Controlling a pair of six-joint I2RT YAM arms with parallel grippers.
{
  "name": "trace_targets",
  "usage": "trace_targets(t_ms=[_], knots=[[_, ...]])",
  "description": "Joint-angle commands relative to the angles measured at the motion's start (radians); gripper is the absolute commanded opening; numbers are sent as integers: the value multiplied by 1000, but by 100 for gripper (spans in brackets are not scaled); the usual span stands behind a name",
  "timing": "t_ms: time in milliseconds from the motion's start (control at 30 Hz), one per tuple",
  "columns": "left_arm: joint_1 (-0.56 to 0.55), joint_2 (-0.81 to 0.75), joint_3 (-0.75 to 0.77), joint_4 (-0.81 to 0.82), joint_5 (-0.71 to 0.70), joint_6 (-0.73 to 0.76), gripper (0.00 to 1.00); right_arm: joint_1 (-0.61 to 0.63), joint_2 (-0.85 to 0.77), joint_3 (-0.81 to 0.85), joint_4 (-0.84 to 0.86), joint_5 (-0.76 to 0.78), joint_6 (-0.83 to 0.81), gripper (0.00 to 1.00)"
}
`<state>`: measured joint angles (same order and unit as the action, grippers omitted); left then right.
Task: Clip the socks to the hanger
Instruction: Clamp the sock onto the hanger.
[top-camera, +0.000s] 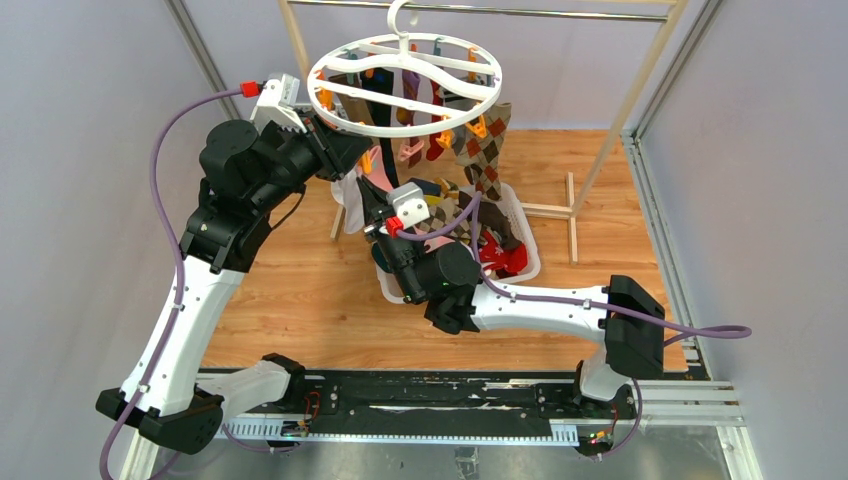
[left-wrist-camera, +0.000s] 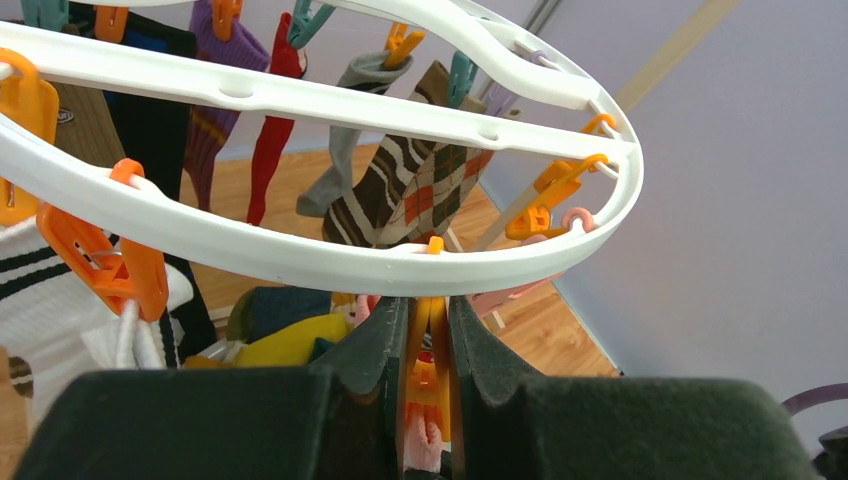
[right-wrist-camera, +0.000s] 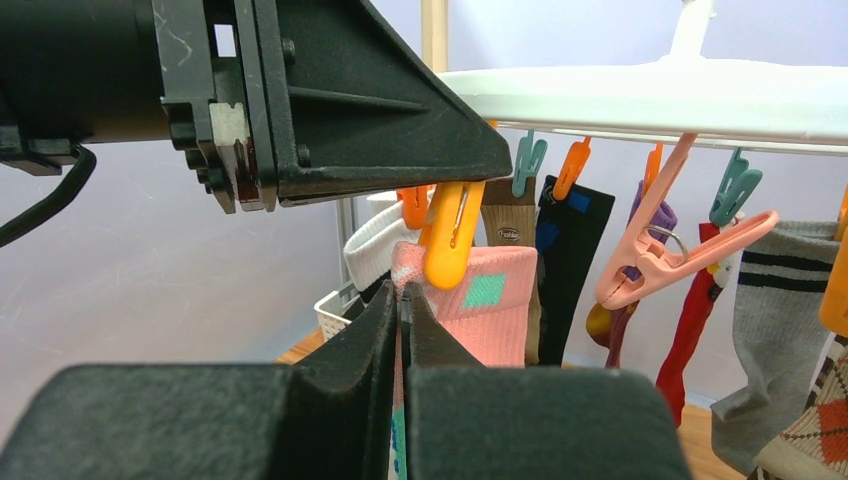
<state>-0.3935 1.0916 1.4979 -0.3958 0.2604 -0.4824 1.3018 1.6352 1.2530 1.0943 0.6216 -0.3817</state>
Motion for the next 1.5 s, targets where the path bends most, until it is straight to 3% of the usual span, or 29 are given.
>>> trace_targets(t_ms=[0,733,867,1133,1400,1467], knots=[[-4,-1,10,-35,11,4,0,15,8,49,39,-17,-10,0],[-4,-15,-2,-31,-3,39,1,13,-32,29,94,26,-39,0],[-4,-18,2,-33,-3,36,9,9,-30,31,87,30,-26,0],[-4,-24,4,-43,-6,28,34,-4,-29,33,75,27,5,0],[-5,-27,8,-51,-8,30,42,-9,-39,21,68,26,32,0],[-4,-28,3,-55,-11,33,45,-9,-41,18,61,26,38,5]])
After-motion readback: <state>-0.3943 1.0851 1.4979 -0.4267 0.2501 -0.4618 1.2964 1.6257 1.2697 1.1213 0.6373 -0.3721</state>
